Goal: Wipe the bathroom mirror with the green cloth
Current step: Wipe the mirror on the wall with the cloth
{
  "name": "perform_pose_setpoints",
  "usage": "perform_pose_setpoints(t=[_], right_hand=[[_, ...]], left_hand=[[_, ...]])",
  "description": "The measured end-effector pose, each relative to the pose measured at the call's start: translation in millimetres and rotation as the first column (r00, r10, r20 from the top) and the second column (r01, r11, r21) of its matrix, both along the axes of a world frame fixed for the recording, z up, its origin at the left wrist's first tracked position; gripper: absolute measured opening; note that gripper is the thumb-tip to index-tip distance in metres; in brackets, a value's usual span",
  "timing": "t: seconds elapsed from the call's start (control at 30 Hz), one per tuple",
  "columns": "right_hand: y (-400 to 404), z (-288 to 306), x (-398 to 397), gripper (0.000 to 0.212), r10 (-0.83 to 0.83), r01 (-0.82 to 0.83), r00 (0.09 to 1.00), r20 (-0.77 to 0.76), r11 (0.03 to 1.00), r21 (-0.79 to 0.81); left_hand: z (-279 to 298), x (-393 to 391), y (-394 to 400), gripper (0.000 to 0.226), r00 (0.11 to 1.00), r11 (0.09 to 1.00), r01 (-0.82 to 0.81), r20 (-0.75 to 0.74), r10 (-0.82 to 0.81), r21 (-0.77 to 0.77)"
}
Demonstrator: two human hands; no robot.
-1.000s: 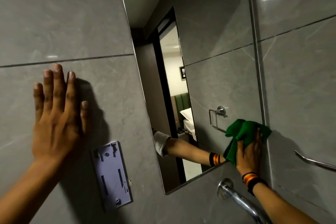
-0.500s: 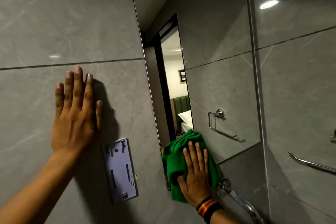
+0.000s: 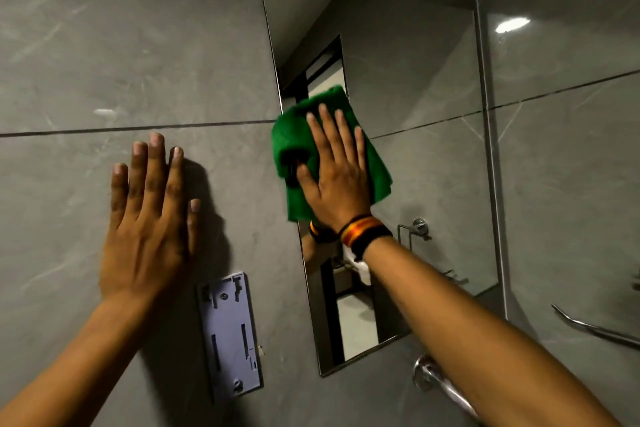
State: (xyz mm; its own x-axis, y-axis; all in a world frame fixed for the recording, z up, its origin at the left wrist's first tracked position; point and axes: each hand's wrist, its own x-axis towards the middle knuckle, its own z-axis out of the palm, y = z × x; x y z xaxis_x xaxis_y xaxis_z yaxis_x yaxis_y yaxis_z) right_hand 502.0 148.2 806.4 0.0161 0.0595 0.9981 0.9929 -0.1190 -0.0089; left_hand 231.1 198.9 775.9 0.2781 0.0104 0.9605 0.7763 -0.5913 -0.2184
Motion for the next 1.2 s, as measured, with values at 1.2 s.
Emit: perform_pose_setpoints(t=[1.2], right_hand=[[-59, -149, 218, 0.072, 0.105, -0.020, 0.652, -0.751, 0.992, 0.122]], left_hand=[[-3, 0, 7, 0.077, 1.000, 1.000, -0.013, -0.001, 0.013, -0.012]])
